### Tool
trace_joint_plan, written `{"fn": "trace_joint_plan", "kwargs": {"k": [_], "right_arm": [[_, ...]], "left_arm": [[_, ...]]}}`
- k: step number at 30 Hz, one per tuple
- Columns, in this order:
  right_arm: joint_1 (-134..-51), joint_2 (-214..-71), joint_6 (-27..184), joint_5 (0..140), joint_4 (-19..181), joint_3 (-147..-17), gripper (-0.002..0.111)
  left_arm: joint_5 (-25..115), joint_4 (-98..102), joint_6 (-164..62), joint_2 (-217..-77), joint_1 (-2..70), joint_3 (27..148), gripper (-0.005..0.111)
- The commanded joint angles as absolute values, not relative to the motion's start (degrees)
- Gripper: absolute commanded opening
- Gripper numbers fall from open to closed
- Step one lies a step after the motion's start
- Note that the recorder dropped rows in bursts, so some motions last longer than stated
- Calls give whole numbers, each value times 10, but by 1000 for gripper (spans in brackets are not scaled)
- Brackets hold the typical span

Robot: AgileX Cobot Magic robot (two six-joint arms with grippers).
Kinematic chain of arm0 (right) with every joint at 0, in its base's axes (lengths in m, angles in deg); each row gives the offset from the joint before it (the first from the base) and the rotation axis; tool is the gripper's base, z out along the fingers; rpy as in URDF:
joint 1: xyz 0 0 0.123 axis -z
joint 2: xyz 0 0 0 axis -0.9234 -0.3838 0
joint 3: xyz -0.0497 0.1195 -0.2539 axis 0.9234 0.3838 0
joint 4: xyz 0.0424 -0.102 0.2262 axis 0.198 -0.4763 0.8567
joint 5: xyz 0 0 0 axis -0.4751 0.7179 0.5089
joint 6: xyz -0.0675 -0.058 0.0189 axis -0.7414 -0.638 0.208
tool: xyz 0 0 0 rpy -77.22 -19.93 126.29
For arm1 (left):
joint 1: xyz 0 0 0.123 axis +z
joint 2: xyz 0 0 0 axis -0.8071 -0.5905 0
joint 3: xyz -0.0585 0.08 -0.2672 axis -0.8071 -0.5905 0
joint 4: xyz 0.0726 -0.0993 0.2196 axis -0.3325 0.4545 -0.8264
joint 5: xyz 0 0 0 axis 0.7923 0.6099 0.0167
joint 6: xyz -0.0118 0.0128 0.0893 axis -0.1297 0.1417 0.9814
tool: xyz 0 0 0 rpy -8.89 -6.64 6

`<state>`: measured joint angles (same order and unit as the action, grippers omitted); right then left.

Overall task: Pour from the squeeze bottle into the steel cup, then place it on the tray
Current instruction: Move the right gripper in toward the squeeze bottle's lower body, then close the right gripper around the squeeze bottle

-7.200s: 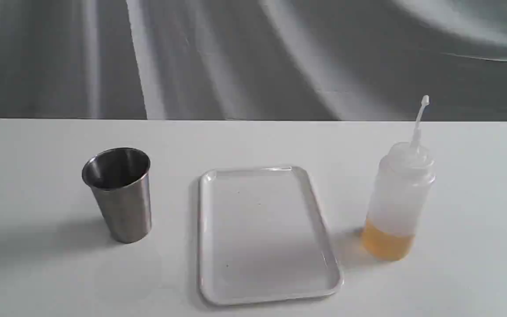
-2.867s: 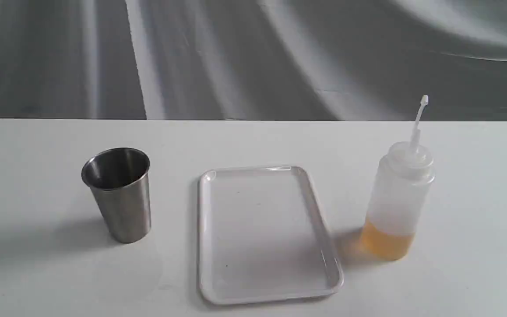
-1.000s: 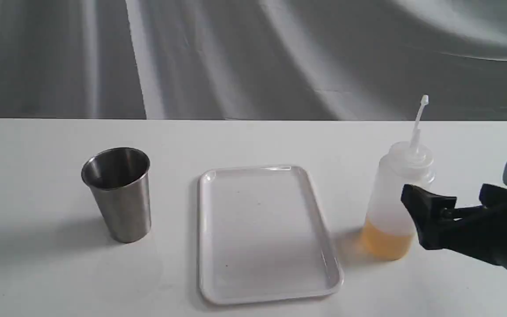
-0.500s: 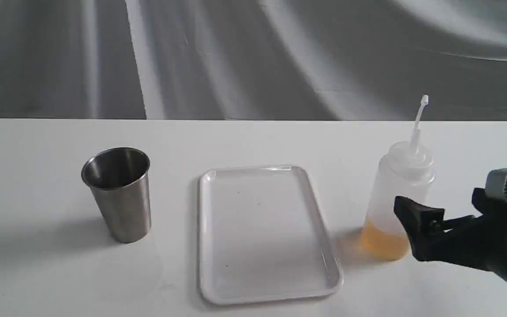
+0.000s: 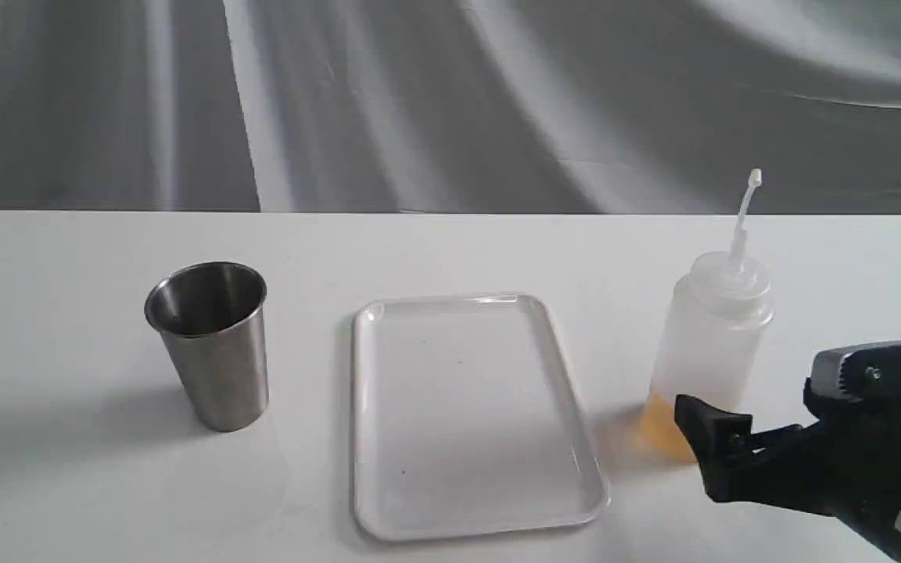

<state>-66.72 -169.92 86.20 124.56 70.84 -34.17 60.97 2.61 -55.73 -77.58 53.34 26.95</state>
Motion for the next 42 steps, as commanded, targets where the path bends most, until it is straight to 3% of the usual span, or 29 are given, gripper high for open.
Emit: {"fn": "trace_joint_plan", "kwargs": {"k": [1,18,25,42], "right_arm": [[-670,-1714,850,1260,700,-358,105],[-669,-1788,835,1267,739,-403,105],[-669,-1817,829,1333,751,-404,105],[-669,-1832,819,1281,722,-476,105]], "left_arm": [[605,27,-559,-774,530,267,0],[605,27,-560,-774,530,267,0],[605,27,-559,-774,530,267,0],[605,27,-560,-774,530,267,0]]}}
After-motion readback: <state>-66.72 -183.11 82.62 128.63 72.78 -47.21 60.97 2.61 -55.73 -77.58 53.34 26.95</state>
